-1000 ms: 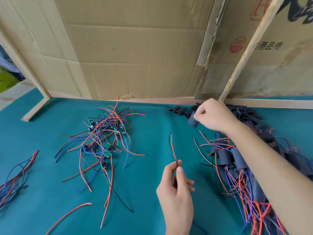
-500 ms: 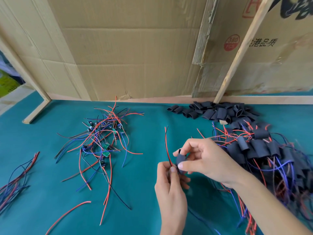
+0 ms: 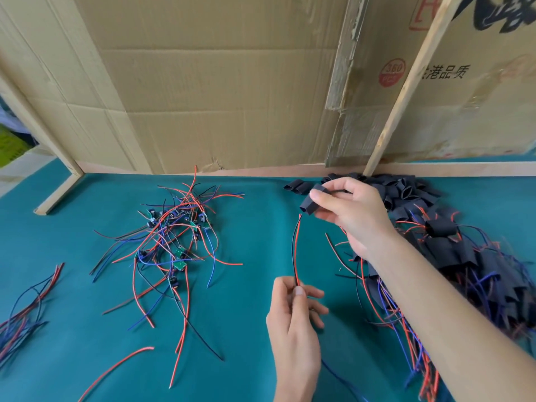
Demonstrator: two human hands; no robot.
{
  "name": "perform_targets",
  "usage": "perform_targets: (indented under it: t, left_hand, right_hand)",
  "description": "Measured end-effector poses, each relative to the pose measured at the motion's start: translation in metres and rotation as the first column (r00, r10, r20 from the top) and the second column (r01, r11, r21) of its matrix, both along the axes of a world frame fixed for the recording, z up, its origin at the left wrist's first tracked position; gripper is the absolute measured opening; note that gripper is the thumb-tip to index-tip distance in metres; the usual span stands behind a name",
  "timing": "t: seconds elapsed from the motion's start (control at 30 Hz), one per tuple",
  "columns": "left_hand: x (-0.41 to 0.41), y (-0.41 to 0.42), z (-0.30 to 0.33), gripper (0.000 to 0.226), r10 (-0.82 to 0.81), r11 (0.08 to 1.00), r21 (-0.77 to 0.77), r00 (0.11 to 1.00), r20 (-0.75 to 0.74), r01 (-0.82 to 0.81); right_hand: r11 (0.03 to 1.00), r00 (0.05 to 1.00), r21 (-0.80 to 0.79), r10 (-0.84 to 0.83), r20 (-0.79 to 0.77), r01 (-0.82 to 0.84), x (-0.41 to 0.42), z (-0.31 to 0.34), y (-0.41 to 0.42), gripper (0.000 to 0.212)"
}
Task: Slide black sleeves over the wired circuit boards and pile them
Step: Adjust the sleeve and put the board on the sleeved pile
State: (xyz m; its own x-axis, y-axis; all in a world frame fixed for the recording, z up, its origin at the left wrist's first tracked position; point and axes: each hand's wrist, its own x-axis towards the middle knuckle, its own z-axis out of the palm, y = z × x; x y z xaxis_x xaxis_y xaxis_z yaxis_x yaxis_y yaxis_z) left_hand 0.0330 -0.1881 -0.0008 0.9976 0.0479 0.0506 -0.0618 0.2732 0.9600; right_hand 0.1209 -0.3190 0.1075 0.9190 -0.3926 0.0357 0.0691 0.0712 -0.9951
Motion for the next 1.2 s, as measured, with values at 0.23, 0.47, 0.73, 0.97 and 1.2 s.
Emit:
perform_targets:
  t: [0.23, 0.47, 0.73, 0.97, 1.2]
  left_hand:
    - [0.001, 0.002, -0.003, 0.023, -0.009, 1.0, 0.002, 1.0, 0.007, 0.008]
    - [0.001, 0.001, -0.006, 0.02, -0.004, 1.0, 0.0, 1.0, 0.011, 0.004]
    - [0.002, 0.002, -0.004, 0.024, -0.032, 0.999, 0.028, 0.999, -0.003, 0.032]
    - [0.002, 0.001, -0.005, 0.023, -0.023, 0.999, 0.027, 1.0, -0.001, 0.023]
    - [0.0, 0.002, -0.003, 0.024, 0.015, 0.999, 0.047, 1.0, 0.006, -0.015]
  right_hand:
    - [0.976, 0.986, 0.163, 0.156, -0.057, -0.145, -0.002, -0.008, -0.001, 0.012]
    - [0.927, 0.97, 0.302, 0.241, -0.023, -0.223, -0.009, -0.011, -0.003, 0.017]
    - [0.95, 0.985, 0.265, 0.174, 0.001, -0.168, -0.009, -0.006, -0.002, 0.01]
    - [0.985, 0.989, 0.078, 0.151, 0.003, -0.151, -0.012, -0.013, 0.001, 0.026]
    - [0.955, 0.945, 0.093, 0.294, -0.141, -0.283, -0.029, -0.034, 0.013, 0.044]
